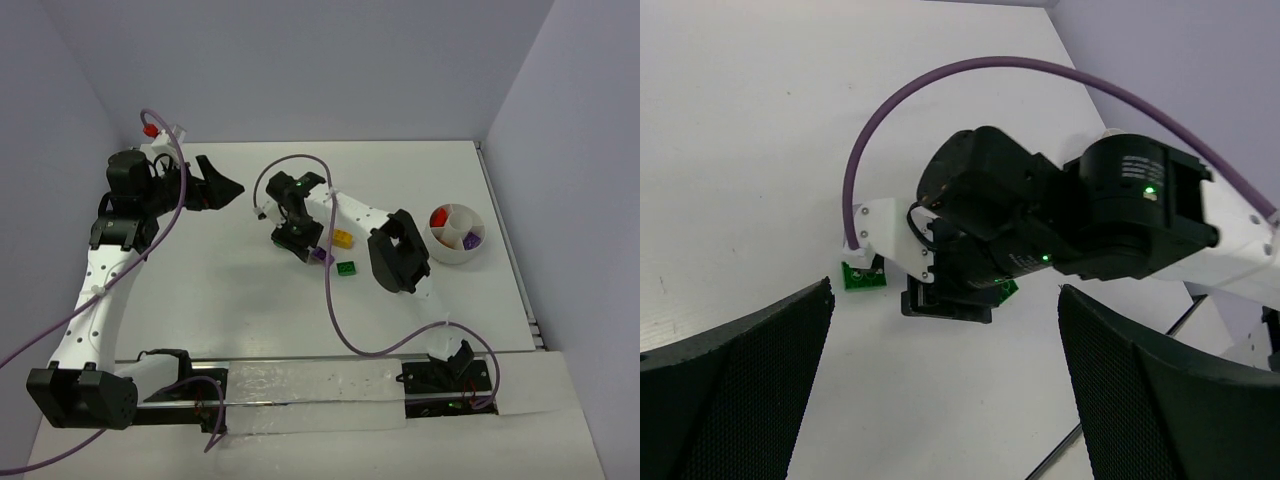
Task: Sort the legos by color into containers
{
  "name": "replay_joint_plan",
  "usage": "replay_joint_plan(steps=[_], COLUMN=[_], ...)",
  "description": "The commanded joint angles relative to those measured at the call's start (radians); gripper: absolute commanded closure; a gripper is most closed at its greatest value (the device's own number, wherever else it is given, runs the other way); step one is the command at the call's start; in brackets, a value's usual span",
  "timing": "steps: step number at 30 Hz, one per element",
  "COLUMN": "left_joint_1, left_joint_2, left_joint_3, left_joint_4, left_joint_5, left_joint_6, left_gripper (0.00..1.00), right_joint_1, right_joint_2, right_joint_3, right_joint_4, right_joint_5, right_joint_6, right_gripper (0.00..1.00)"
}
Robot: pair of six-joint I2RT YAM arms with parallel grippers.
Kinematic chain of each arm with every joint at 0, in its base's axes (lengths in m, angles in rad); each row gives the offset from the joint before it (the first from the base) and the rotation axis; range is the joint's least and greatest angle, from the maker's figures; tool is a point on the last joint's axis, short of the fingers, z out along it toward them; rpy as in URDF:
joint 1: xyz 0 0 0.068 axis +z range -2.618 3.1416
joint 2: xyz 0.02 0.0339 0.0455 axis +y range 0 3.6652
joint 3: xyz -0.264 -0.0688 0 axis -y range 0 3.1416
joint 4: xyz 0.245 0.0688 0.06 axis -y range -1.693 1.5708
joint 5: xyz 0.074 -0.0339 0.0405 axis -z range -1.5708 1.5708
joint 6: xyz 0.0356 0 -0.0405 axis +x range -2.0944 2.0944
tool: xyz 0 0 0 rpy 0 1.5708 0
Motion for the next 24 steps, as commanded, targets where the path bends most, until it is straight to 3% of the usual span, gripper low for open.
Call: replay_joint_plan(steps=[1, 18, 21, 24], left_joint_1=[0.008, 0.008, 0.008, 0.008], left_joint_2=[-0.001, -0.004, -0.004, -0.004], left_joint_3=[0.025, -0.016, -0.015, -0.013], left_joint_4=[0.035, 0.061, 0.067, 0.07], left_joint_5=[0.004, 0.004, 0.011, 0.017], left_joint_6=[-0.014, -0.007, -0.013, -0.019], left_gripper=[0.01, 0.01, 0.01, 0.01], right_joint_1=[-0.014, -0.035, -0.035, -0.034], right_joint_2=[0.027, 0.06, 0.053, 0.043], right_joint_3=[0.037, 0.064, 0.071, 0.046], right_joint_4=[0.0, -0.009, -0.015, -0.009], right_joint_5=[0.055, 0.078, 0.08, 0.097], right_joint_6=[0.0, 0.002, 0.002, 0.0], right_gripper=[0.41, 0.41, 0.44, 0.59])
